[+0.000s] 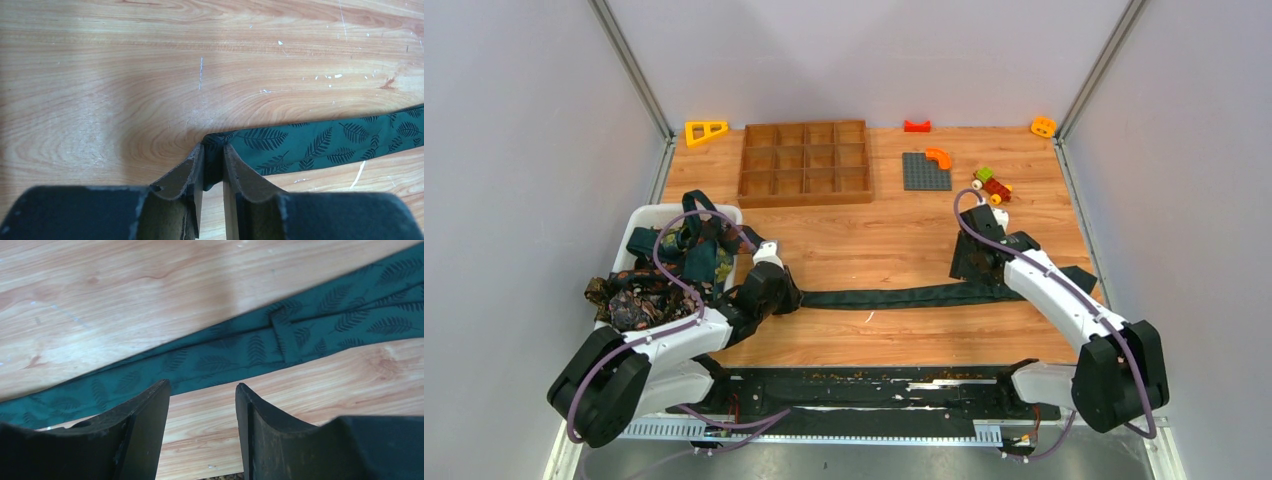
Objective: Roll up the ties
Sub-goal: Flatten out the tie at the center of the board.
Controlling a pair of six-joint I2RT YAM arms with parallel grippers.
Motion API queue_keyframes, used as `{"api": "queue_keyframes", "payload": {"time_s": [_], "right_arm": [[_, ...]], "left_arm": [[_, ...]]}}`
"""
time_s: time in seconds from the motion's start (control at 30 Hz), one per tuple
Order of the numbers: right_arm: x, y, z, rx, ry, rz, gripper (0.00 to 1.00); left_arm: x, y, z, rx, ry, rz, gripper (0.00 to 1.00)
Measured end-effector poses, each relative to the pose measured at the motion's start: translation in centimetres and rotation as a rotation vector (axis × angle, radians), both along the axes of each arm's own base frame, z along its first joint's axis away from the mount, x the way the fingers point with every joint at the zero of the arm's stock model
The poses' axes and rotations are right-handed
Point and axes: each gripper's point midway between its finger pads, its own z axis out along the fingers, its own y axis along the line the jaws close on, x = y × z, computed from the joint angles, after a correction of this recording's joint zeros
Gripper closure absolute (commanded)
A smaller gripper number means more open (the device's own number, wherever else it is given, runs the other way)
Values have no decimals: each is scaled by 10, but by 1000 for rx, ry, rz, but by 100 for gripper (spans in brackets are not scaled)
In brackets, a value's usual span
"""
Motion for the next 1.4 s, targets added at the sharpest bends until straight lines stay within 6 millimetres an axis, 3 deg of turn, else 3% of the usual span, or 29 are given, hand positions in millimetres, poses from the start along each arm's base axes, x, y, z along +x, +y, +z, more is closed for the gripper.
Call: {"api": "queue_keyframes", "payload": {"time_s": [0.2, 0.37, 0.7, 1.0, 1.17, 1.4], "right_arm": [[-3, -35, -15, -2, 33, -124, 44], [-9, -78, -14, -4, 3, -346, 39], [-68, -142, -38, -28, 39, -854, 43], [-95, -169, -56, -49, 68, -1104, 58], [-94, -177, -73, -55, 128, -1134, 62], [-65, -195, -71, -102, 129, -1097, 64]], "left_arm": [[1, 1, 0, -9, 4, 21, 79], [1, 3, 0, -9, 3, 33, 82], [0, 5, -2, -5, 6, 41, 84], [0, 5, -2, -5, 6, 42, 85], [0, 5, -2, -3, 5, 42, 85], [0, 7, -3, 6, 6, 50, 85]]}}
